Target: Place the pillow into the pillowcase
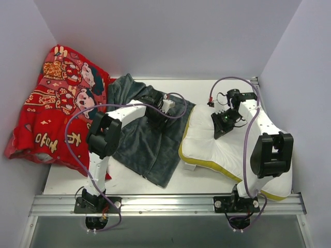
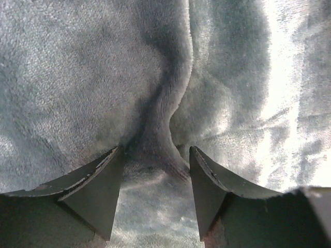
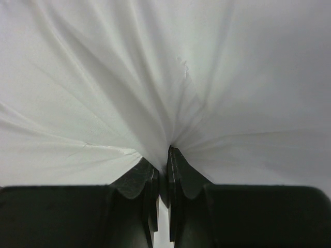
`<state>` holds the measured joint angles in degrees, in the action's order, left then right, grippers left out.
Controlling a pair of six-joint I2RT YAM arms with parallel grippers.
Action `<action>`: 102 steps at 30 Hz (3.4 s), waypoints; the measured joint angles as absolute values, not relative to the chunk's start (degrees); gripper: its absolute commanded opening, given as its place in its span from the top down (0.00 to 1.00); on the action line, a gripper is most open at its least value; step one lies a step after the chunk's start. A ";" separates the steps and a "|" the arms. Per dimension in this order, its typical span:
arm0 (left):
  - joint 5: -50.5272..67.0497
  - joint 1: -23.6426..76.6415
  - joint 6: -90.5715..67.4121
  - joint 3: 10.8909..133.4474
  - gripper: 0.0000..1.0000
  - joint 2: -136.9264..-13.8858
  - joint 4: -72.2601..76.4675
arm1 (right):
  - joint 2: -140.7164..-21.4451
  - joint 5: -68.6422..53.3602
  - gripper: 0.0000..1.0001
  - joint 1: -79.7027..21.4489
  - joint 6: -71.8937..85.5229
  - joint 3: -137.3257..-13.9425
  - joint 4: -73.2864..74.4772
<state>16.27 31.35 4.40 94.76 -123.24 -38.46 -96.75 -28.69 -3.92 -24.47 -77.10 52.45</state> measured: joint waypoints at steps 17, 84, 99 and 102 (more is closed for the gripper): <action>19.86 28.60 3.03 94.63 1.00 -120.62 -38.81 | -90.39 -28.42 1.00 -11.14 -27.03 -73.54 53.04; 42.19 21.58 36.53 63.16 0.42 -81.03 -40.18 | -121.67 -36.82 1.00 -15.88 6.96 -97.47 37.47; 29.69 33.01 71.40 45.56 0.47 -79.48 -27.68 | -121.40 -40.34 1.00 -15.40 9.26 -96.16 36.16; 26.41 33.74 74.48 40.18 0.45 -79.46 -19.16 | -121.40 -41.04 1.00 -15.31 9.61 -95.94 36.03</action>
<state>26.41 33.74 74.48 40.18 -79.46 -19.16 -121.40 -41.04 -15.31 9.61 -95.94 36.03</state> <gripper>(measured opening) 0.533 0.078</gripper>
